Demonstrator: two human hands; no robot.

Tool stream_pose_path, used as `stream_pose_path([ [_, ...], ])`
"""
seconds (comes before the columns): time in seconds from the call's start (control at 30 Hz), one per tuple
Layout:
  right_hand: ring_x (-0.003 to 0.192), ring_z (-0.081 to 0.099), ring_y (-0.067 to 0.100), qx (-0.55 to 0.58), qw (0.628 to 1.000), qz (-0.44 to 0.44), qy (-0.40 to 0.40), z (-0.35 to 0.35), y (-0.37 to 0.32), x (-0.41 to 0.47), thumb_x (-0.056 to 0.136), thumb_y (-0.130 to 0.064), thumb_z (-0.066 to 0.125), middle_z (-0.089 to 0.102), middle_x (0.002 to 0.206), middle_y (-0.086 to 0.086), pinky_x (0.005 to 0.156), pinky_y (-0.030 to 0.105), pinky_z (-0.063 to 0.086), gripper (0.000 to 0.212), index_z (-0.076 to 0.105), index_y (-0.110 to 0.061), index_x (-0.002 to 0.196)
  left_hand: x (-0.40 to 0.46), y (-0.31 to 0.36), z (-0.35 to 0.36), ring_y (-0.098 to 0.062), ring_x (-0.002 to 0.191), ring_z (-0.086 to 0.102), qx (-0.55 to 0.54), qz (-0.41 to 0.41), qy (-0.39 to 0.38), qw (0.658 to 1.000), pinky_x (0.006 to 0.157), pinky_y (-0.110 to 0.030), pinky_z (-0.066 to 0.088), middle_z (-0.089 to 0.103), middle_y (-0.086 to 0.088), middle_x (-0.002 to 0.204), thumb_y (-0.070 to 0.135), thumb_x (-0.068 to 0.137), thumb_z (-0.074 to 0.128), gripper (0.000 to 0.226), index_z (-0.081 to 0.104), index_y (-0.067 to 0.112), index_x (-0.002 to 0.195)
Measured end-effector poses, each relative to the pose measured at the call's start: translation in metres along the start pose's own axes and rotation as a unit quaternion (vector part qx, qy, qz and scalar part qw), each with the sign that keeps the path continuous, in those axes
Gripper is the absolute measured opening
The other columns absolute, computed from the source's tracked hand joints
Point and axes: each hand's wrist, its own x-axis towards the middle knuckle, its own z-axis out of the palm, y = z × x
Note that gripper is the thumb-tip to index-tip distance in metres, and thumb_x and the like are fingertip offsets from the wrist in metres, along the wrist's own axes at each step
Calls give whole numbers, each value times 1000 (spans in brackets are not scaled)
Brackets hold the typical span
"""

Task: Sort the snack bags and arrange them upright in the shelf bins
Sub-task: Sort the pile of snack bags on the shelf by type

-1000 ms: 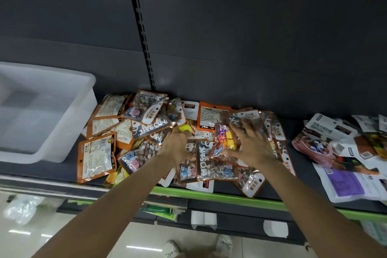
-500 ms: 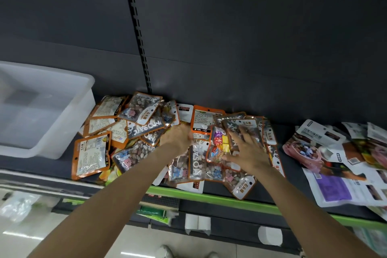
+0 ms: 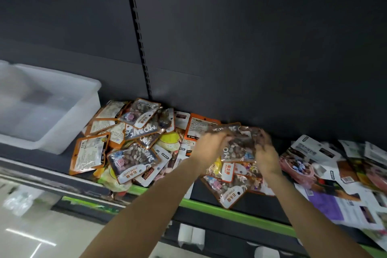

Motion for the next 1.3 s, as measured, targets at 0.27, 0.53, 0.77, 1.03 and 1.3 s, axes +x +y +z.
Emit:
stream_pose_path([
  [0.27, 96, 61, 11, -208, 954, -199, -86, 28, -13, -11, 100, -29, 40, 54, 120, 1, 85, 29, 48, 52, 23, -26, 149, -34, -46, 8, -25, 117, 56, 12, 62, 23, 998, 100, -38, 45, 61, -6, 125, -2, 88, 53, 29, 66, 9, 112],
  [0.53, 143, -19, 30, -529, 802, -172, -219, 100, -34, 17, 83, -79, 18, -16, 156, -8, 109, 63, -8, 74, -5, -48, 146, -28, -101, -28, -21, 147, -2, 267, -97, -64, 957, 120, -39, -1, 9, 0, 159, 53, 91, 47, 80, 7, 19, 151],
  [0.77, 146, -3, 29, -517, 826, -78, -209, 68, -13, 13, 78, -83, 11, -4, 159, -8, 110, 63, 10, 78, -5, -48, 146, -15, -113, -29, -23, 142, 22, 341, -89, -123, 928, 115, -42, 14, 34, 1, 150, 63, 89, 40, 68, 29, 26, 145],
  [1.03, 146, 0, 33, -500, 841, -58, -201, 65, -8, 15, 79, -83, 14, -2, 159, -7, 108, 70, 6, 79, -19, -49, 142, 5, -107, -29, -30, 139, 22, 309, -132, -74, 939, 105, -46, 31, 24, -2, 153, 63, 87, 47, 73, 32, 20, 144],
  [1.3, 145, -4, 35, -505, 826, -87, -233, 62, -8, 18, 77, -83, 11, -6, 159, -3, 109, 69, 3, 75, -15, -54, 141, 16, -110, -28, -27, 122, 44, 312, -123, 7, 942, 100, -39, 34, 58, -8, 122, 27, 92, 46, 27, 61, 13, 110],
])
